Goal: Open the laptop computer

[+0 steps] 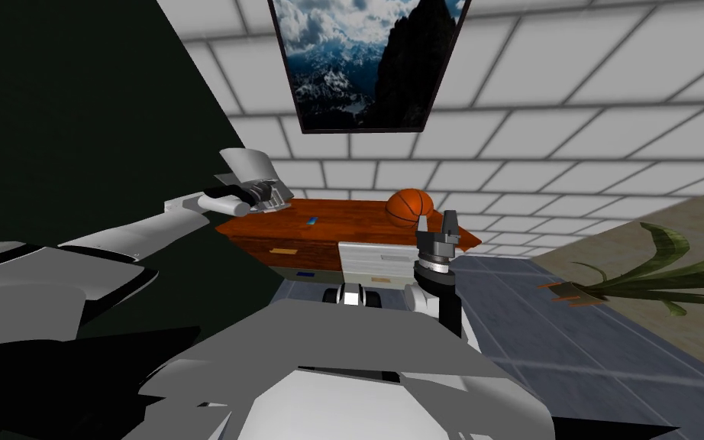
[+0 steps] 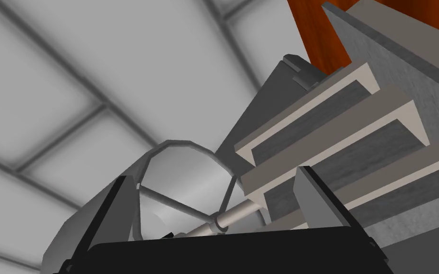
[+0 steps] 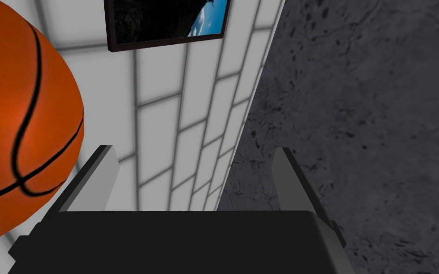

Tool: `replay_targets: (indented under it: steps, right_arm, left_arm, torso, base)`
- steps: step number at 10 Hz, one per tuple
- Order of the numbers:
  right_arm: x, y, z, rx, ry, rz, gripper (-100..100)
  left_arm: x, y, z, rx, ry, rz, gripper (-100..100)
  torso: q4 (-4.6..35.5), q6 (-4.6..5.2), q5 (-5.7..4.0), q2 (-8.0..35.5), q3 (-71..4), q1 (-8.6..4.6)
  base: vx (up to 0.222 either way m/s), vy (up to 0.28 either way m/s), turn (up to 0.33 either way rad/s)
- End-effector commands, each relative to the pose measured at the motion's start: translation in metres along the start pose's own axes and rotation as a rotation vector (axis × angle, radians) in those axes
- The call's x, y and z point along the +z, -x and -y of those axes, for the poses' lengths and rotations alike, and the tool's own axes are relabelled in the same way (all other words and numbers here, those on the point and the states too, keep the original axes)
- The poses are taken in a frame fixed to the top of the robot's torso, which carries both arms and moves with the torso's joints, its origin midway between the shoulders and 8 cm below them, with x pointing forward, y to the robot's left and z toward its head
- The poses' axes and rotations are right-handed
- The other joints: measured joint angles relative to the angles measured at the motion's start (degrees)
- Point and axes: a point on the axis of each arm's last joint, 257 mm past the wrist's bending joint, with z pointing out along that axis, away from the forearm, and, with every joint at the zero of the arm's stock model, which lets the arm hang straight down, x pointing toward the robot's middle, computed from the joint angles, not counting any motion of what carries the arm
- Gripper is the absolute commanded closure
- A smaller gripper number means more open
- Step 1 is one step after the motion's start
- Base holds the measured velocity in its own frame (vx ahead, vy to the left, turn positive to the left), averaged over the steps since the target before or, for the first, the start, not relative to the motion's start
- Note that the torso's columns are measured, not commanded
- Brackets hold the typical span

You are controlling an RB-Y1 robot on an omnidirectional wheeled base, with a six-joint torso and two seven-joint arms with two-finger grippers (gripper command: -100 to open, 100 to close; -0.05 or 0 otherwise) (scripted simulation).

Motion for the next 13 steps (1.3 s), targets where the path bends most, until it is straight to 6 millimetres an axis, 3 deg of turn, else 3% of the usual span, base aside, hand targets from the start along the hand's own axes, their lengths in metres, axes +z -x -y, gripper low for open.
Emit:
replay_targets:
  steps: [1, 2, 3, 5, 10, 11, 12, 13]
  right_arm:
    - [0.000, 0.000, 0.000, 0.000, 0.000, 0.000, 0]
    - [0.000, 0.000, 0.000, 0.000, 0.000, 0.000, 0]
    - [0.000, 0.000, 0.000, 0.000, 0.000, 0.000, 0]
    - [0.000, 0.000, 0.000, 0.000, 0.000, 0.000, 0]
    - [0.000, 0.000, 0.000, 0.000, 0.000, 0.000, 0]
    - [0.000, 0.000, 0.000, 0.000, 0.000, 0.000, 0]
    - [0.000, 0.000, 0.000, 0.000, 0.000, 0.000, 0]
    - [0.000, 0.000, 0.000, 0.000, 0.000, 0.000, 0]
  left_arm:
    - [-0.003, 0.034, -0.001, 0.014, 0.024, 0.052, -100]
    - [-0.007, 0.054, -0.002, 0.017, 0.042, 0.082, -100]
    - [-0.007, 0.053, -0.001, 0.018, 0.041, 0.080, -100]
    - [-0.014, 0.082, -0.002, 0.020, 0.069, 0.125, -100]
    - [-0.013, 0.081, -0.003, 0.015, 0.069, 0.122, -100]
    - [-0.013, 0.081, -0.003, 0.015, 0.069, 0.122, 100]
    - [-0.015, 0.081, 0.000, -0.016, 0.079, 0.114, 100]
    - [-0.018, 0.087, 0.009, 0.000, 0.071, 0.118, -100]
  torso:
    - [-0.08, 0.06, 0.04, -0.11, -0.07, -0.02]
    - [-0.08, -0.13, 0.01, -0.23, -0.17, 0.01]
    - [-0.07, -0.20, 0.03, -0.20, -0.14, 0.01]
    - [-0.16, -0.07, 0.12, -0.23, -0.15, 0.05]
    - [-0.45, 0.70, -0.03, -0.72, -0.48, -0.56]
    - [-0.47, 0.71, -0.07, -0.79, -0.53, -0.64]
    - [-0.46, 0.71, -0.07, -0.77, -0.52, -0.63]
    - [-0.45, 0.70, -0.04, -0.76, -0.51, -0.50]
  base:
    - [-0.011, -0.026, -0.017]
    - [-0.007, -0.051, 0.015]
    - [0.008, -0.035, 0.036]
    - [0.001, -0.037, 0.017]
    - [-0.003, 0.002, 0.027]
    - [0.000, 0.000, 0.000]
    - [0.010, 0.031, 0.005]
    - [0.017, 0.022, 0.000]
